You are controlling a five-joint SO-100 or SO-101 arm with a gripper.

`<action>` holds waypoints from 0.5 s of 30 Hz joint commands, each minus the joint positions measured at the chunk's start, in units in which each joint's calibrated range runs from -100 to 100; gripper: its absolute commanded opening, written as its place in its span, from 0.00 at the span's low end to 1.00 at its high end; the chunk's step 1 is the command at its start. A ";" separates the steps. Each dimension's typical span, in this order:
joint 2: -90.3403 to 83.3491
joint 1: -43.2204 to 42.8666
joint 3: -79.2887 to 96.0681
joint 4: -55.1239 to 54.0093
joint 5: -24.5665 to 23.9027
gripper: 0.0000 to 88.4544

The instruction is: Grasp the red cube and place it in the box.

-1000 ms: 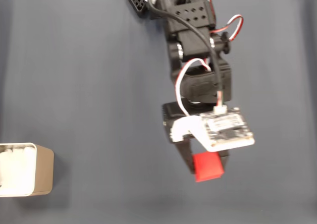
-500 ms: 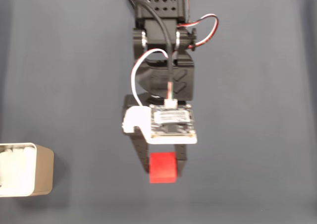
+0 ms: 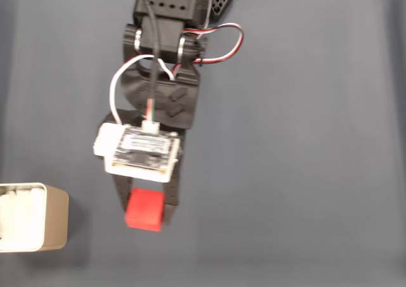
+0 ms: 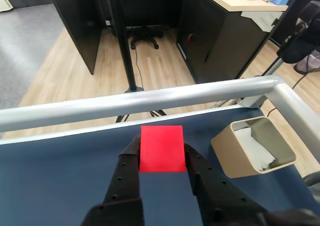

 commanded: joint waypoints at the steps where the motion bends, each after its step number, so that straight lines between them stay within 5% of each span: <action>1: -0.72 2.32 -2.01 -0.33 -0.44 0.01; 15: 5.17 7.71 -6.11 -1.15 -1.51 0.01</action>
